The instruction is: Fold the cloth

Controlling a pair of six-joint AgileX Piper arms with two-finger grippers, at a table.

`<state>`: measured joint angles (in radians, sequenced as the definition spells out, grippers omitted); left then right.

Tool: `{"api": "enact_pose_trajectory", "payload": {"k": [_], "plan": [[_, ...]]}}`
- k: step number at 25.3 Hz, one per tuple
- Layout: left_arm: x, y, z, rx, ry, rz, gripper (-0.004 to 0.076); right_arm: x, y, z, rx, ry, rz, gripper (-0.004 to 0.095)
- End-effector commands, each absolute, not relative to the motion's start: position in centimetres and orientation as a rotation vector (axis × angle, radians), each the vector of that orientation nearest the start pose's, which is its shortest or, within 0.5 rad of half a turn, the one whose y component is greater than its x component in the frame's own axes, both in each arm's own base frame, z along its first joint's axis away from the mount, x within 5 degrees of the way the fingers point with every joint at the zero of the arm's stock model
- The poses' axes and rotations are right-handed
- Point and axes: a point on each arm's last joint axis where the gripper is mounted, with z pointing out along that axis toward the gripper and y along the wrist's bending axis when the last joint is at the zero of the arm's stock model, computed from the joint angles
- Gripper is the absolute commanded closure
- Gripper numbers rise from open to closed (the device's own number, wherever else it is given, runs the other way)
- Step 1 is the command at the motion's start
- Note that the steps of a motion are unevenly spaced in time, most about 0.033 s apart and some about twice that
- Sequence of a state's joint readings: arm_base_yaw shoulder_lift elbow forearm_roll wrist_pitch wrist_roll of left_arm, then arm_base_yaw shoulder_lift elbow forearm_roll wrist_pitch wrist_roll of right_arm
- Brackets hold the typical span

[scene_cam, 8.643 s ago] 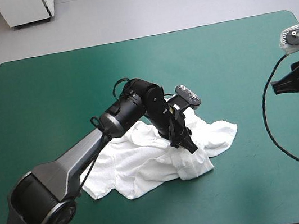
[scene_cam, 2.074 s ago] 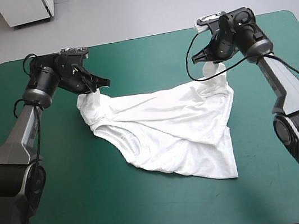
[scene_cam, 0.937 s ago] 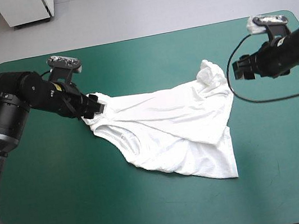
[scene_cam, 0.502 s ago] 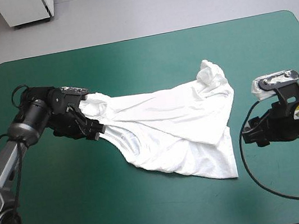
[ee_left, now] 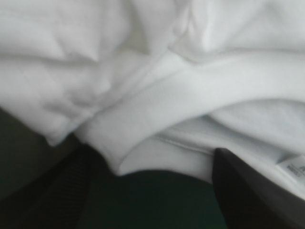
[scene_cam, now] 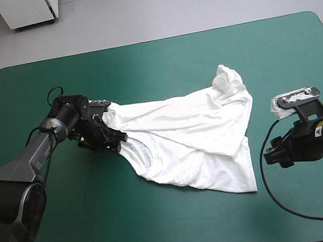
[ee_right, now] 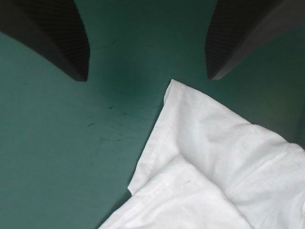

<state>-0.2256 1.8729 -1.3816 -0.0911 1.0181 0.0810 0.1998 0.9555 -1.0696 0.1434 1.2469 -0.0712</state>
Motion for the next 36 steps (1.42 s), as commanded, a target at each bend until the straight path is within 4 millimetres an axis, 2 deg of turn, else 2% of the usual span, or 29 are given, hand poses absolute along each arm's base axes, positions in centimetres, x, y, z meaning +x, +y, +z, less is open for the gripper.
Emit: {"api": "enact_pose_trajectory", "payload": {"k": [1, 3, 5, 7, 8, 10, 12, 13, 16, 24, 29, 32, 34, 36], "plan": [[37.9, -9.5, 23.1, 0.346, 2.84, -0.175, 0.0196, 14.7, 4.5, 37.0, -0.371, 2.588, 0.271, 0.0275], [38.8, -9.8, 22.9, 0.343, 2.824, -0.181, 0.0202, 14.6, 4.7, 35.6, -0.373, 2.636, 0.294, 0.0278], [39.7, -10.0, 22.2, 0.341, 2.834, -0.186, 0.0248, 14.5, 4.7, 34.5, -0.388, 2.67, 0.3, 0.0278], [40.0, -10.1, 21.0, 0.337, 2.87, -0.197, 0.0356, 14.5, 4.7, 33.4, -0.391, 2.696, 0.295, 0.0285], [40.1, -10.3, 20.2, 0.33, 2.898, -0.217, 0.0457, 14.5, 4.7, 32.5, -0.397, 2.71, 0.292, 0.0303], [40.2, -10.5, 19.4, 0.327, 2.917, -0.227, 0.0607, 14.8, 4.7, 31.2, -0.423, 2.691, 0.276, 0.031], [40.3, -10.5, 18.9, 0.333, 2.926, -0.225, 0.0708, 15.1, 4.7, 30.0, -0.417, 2.685, 0.274, 0.031], [40.3, -10.5, 18.4, 0.333, 2.938, -0.224, 0.073, 15.4, 4.9, 29.1, -0.432, 2.7, 0.289, 0.031], [40.3, -10.5, 17.7, 0.35, 2.974, -0.221, 0.0731, 16.6, 5.5, 26.7, -0.513, 2.77, 0.344, 0.031], [40.1, -10.6, 17.8, 0.382, 2.994, -0.219, 0.0731, 19.4, 6.8, 24.2, -0.539, 2.799, 0.455, 0.031], [40.0, -10.5, 17.8, 0.388, 2.999, -0.216, 0.0732, 19.6, 8.6, 22.9, -0.694, 2.814, 0.405, 0.0318], [40.0, -10.5, 17.8, 0.389, 3.002, -0.217, 0.0733, 19.6, 10.6, 21.7, -0.786, 2.82, 0.357, 0.034], [39.9, -10.5, 17.8, 0.391, 3.01, -0.217, 0.0733, 19.6, 11.7, 20.8, -0.828, 2.836, 0.326, 0.0377], [39.9, -10.5, 17.8, 0.393, 3.01, -0.217, 0.0733, 19.6, 12.5, 19.8, -0.86, 2.868, 0.282, 0.0463]]}}
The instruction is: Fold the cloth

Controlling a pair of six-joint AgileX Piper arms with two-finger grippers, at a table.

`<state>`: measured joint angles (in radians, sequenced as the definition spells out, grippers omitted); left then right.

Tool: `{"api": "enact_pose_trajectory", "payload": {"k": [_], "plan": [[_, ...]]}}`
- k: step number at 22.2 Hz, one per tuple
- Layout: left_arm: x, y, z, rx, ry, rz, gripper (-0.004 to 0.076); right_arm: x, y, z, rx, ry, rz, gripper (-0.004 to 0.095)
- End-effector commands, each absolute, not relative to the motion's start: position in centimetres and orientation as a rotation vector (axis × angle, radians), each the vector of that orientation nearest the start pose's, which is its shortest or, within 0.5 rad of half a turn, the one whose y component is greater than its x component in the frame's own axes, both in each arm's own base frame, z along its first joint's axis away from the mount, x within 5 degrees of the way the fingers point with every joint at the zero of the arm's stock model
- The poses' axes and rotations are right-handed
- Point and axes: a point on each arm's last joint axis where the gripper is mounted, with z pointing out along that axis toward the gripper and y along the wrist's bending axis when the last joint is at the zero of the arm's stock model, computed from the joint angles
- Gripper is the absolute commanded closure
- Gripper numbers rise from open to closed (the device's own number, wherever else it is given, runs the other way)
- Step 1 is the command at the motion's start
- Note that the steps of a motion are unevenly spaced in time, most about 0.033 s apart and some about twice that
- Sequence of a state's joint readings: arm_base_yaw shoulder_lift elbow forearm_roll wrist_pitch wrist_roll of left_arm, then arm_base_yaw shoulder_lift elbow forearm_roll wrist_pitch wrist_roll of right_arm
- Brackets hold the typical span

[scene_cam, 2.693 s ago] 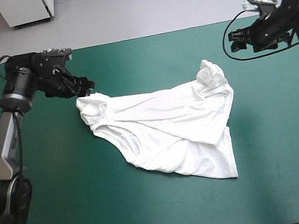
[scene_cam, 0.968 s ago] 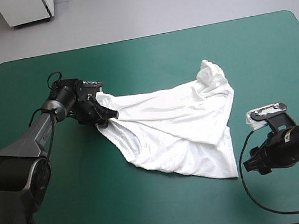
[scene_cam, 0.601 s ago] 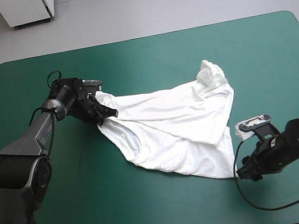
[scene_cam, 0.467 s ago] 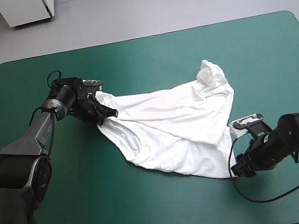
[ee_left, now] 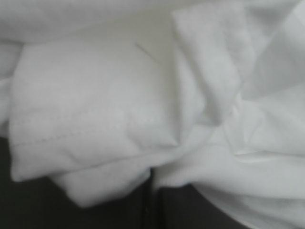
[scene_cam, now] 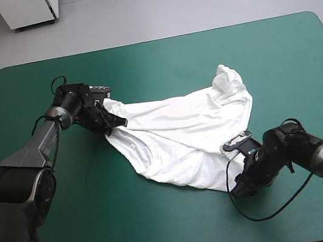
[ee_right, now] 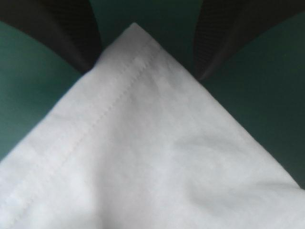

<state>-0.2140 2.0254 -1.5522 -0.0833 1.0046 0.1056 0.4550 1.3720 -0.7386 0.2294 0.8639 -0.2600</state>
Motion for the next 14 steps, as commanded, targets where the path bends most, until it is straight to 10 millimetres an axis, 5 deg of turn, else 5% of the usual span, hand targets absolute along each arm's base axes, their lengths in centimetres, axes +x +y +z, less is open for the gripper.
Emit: {"api": "enact_pose_trajectory", "payload": {"k": [1, 6, 9, 11, 14], "plan": [[39.9, -10.5, 17.8, 0.393, 3.01, -0.217, 0.0734, 19.5, 12.8, 19.4, -0.882, 2.877, 0.271, 0.0524], [40.0, -10.5, 17.8, 0.411, 3.004, -0.216, 0.0733, 20.0, 13.7, 17.2, -0.91, 2.934, 0.232, 0.088], [40.0, -10.5, 18.2, 0.425, 2.989, -0.215, 0.0734, 20.3, 13.8, 16.2, -0.914, 2.952, 0.219, 0.0921], [39.5, -10.4, 19.7, 0.439, 2.971, -0.215, 0.0734, 20.7, 14.0, 17.2, -0.903, 2.937, 0.218, 0.0921], [37.4, -10.0, 25.2, 0.474, 2.908, -0.221, 0.0734, 21.4, 13.4, 22.5, -0.873, 2.85, 0.104, 0.0921]]}}
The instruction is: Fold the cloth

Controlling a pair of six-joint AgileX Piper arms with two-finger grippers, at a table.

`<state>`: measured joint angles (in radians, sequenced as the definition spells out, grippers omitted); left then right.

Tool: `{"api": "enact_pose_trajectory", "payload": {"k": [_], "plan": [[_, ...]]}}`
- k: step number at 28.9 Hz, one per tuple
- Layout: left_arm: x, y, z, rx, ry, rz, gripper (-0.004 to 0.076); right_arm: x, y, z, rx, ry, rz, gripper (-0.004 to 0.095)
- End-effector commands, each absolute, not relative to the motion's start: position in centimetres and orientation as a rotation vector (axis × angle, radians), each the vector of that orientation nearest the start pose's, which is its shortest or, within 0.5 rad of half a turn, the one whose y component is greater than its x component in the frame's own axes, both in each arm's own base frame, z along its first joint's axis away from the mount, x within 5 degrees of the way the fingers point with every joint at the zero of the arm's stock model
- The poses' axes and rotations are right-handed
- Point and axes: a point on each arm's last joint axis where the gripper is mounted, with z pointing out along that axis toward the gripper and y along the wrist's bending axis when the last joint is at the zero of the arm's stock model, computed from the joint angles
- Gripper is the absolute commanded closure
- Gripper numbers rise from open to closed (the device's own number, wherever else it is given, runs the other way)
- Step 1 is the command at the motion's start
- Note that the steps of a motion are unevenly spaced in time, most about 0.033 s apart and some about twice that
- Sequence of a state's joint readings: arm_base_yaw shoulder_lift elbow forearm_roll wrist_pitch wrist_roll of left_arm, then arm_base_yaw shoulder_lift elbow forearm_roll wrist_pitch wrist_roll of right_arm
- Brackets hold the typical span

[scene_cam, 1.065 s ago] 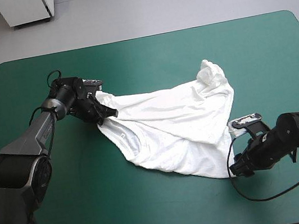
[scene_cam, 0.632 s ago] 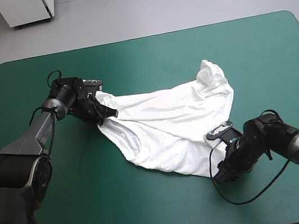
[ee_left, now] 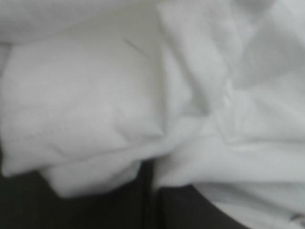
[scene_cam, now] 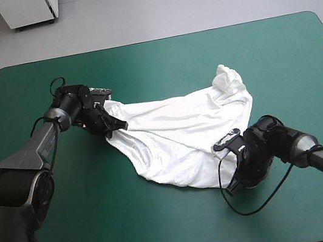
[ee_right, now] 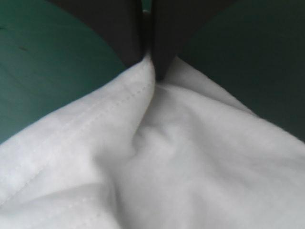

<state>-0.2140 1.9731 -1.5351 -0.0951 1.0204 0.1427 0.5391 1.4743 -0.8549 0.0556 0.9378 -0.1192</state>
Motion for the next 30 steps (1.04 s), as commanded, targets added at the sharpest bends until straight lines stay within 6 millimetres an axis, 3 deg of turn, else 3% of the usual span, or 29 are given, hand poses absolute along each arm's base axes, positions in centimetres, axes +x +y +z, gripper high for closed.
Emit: {"api": "enact_pose_trajectory", "payload": {"k": [1, 2, 7, 12, 18, 24, 30], "plan": [[36.7, -9.8, 26.7, 0.478, 2.881, -0.222, 0.0734, 21.5, 13.2, 24.1, -0.85, 2.821, 0.075, 0.0921], [35.3, -9.6, 29.7, 0.476, 2.813, -0.236, 0.0734, 21.6, 12.7, 27.6, -0.805, 2.737, 0.038, 0.0921], [30.9, -8.6, 36.1, 0.482, 2.686, -0.237, 0.0734, 20.4, 11.1, 36.5, -0.643, 2.538, 0.023, 0.0921], [25.5, -7.4, 41.9, 0.474, 2.51, -0.25, 0.0734, 18.3, 9.6, 43.7, -0.537, 2.383, 0.088, 0.0921], [18.8, -5.8, 51.5, 0.41, 2.125, -0.259, 0.0734, 14.8, 7.5, 53.0, -0.398, 2.064, 0.232, 0.0921], [14.2, -5.1, 58.5, 0.393, 1.836, -0.297, 0.0734, 10.8, 5.0, 59.7, -0.318, 1.79, 0.305, 0.0921], [9.7, -4.3, 63.1, 0.388, 1.591, -0.319, 0.0734, 7.0, 2.5, 63.5, -0.27, 1.588, 0.341, 0.0921]]}}
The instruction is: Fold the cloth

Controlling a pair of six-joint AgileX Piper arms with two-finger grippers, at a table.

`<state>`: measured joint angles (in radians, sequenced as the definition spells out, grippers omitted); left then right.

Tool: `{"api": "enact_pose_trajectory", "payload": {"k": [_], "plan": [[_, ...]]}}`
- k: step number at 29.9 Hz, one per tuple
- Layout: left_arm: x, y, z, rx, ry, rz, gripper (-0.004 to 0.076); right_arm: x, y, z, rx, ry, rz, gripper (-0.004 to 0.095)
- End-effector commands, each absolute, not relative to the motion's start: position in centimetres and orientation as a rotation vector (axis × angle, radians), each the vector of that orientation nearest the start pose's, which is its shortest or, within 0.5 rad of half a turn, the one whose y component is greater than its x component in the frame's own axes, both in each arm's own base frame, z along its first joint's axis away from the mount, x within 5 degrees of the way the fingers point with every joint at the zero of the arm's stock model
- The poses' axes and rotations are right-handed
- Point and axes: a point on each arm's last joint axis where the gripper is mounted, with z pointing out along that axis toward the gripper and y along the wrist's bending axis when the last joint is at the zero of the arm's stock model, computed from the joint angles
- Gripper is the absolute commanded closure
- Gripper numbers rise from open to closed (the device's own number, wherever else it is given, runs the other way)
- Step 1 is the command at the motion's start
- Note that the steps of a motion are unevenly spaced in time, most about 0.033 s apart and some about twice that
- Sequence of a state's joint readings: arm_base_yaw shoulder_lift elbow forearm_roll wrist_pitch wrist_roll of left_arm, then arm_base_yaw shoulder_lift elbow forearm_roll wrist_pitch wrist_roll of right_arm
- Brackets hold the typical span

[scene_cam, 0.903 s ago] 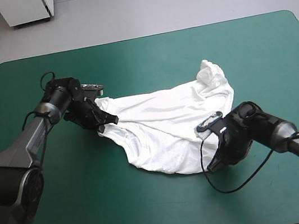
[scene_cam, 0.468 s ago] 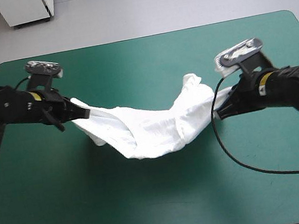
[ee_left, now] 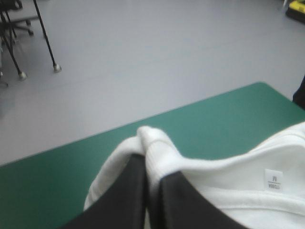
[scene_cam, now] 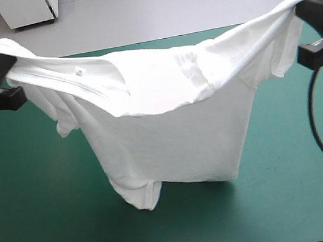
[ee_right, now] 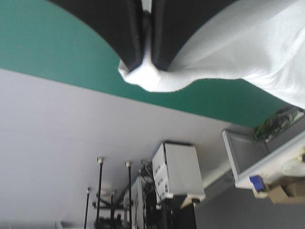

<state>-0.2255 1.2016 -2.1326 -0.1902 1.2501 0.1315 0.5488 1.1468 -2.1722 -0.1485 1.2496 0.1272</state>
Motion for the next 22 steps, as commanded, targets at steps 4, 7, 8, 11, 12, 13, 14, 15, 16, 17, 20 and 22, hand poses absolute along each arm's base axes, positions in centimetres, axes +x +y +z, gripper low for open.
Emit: {"api": "enact_pose_trajectory", "payload": {"k": [4, 7, 8, 11, 12, 13, 14, 15, 16, 17, 20, 22], "plan": [[6.5, -4.4, 65.3, 0.444, 1.42, -0.385, 0.0734, 4.6, 1.2, 65.1, -0.249, 1.483, 0.377, 0.0921], [4.1, -4.3, 66.4, 0.473, 1.318, -0.422, 0.0734, 3.1, 0.8, 65.8, -0.27, 1.422, 0.416, 0.0921], [3.4, -4.2, 66.7, 0.481, 1.286, -0.426, 0.0734, 2.7, 0.6, 66.0, -0.27, 1.404, 0.423, 0.0921], [1.4, -3.9, 67.7, 0.49, 1.191, -0.434, 0.0734, 2.0, 0.4, 66.3, -0.277, 1.374, 0.45, 0.0921], [0.9, -3.8, 67.9, 0.486, 1.168, -0.432, 0.0734, 1.9, 0.4, 66.3, -0.281, 1.372, 0.458, 0.0921], [0.4, -3.7, 68.0, 0.484, 1.147, -0.43, 0.0734, 1.9, 0.4, 66.3, -0.285, 1.372, 0.464, 0.0921], [0.3, -3.6, 68.1, 0.483, 1.143, -0.427, 0.0734, 1.8, 0.5, 66.3, -0.287, 1.371, 0.466, 0.0921], [0.3, -3.6, 68.1, 0.482, 1.142, -0.425, 0.0734, 1.9, 0.5, 66.3, -0.287, 1.373, 0.466, 0.0921], [0.4, -3.6, 68.0, 0.482, 1.149, -0.42, 0.0734, 2.0, 0.5, 66.3, -0.287, 1.376, 0.464, 0.0921], [0.7, -3.7, 67.9, 0.48, 1.165, -0.418, 0.0734, 2.2, 0.7, 66.2, -0.287, 1.386, 0.463, 0.0921], [3.0, -3.9, 67.2, 0.454, 1.262, -0.412, 0.0734, 3.2, 0.9, 65.8, -0.263, 1.426, 0.445, 0.0921], [4.8, -4.2, 66.4, 0.457, 1.349, -0.402, 0.0734, 4.1, 1.2, 65.4, -0.247, 1.464, 0.429, 0.0921]]}}
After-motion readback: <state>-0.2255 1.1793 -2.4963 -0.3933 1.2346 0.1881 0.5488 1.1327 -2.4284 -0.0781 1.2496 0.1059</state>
